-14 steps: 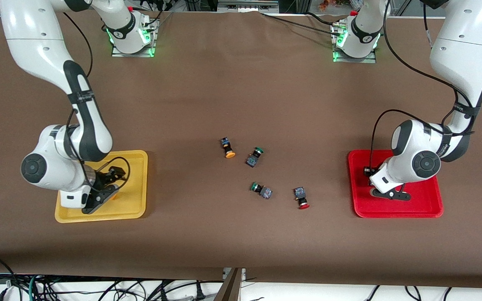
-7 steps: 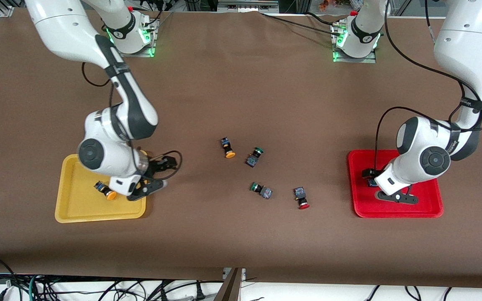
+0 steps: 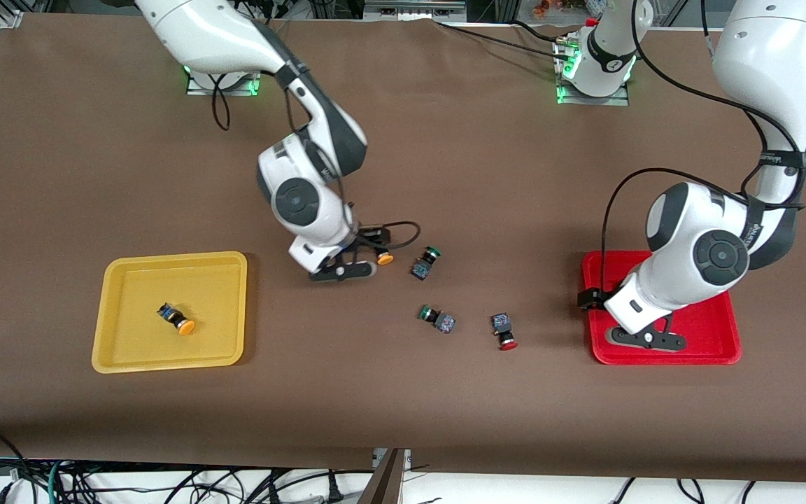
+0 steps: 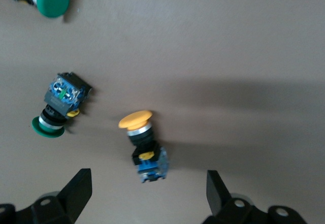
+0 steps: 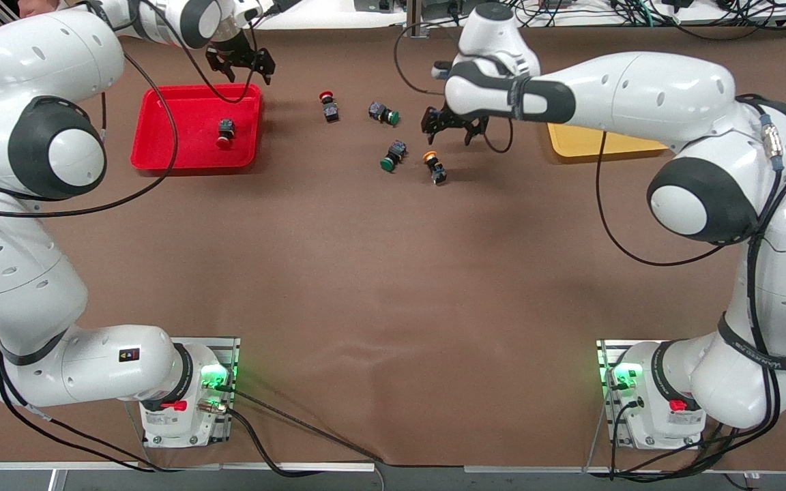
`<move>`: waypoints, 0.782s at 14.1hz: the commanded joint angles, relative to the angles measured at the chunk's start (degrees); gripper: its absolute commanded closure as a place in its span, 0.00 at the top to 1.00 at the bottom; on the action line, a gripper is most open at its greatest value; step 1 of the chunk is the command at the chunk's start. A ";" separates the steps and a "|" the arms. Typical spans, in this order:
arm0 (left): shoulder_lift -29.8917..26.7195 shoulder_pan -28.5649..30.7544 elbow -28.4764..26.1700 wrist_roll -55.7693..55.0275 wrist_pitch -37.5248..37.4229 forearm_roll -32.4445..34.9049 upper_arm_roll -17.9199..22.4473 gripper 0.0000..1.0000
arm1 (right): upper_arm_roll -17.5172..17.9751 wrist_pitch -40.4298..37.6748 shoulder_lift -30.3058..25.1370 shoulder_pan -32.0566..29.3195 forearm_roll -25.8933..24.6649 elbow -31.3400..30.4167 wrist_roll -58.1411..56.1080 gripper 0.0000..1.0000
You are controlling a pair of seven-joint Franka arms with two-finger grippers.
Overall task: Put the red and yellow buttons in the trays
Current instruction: 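Grasp the second yellow button with the right gripper while the left gripper grasps red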
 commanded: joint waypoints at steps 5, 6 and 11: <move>11.49 -7.01 12.74 -7.14 4.47 -0.50 0.51 1.00 | -1.13 8.70 0.92 4.04 -1.04 -5.87 3.96 1.00; 12.28 -7.80 12.66 -7.75 6.67 -0.50 0.51 1.00 | -1.40 8.70 1.18 4.57 -1.91 -6.04 3.96 1.00; 15.45 -14.82 11.87 -20.04 16.10 1.16 3.66 1.00 | -1.40 12.38 2.07 5.10 -4.38 -8.06 3.96 0.93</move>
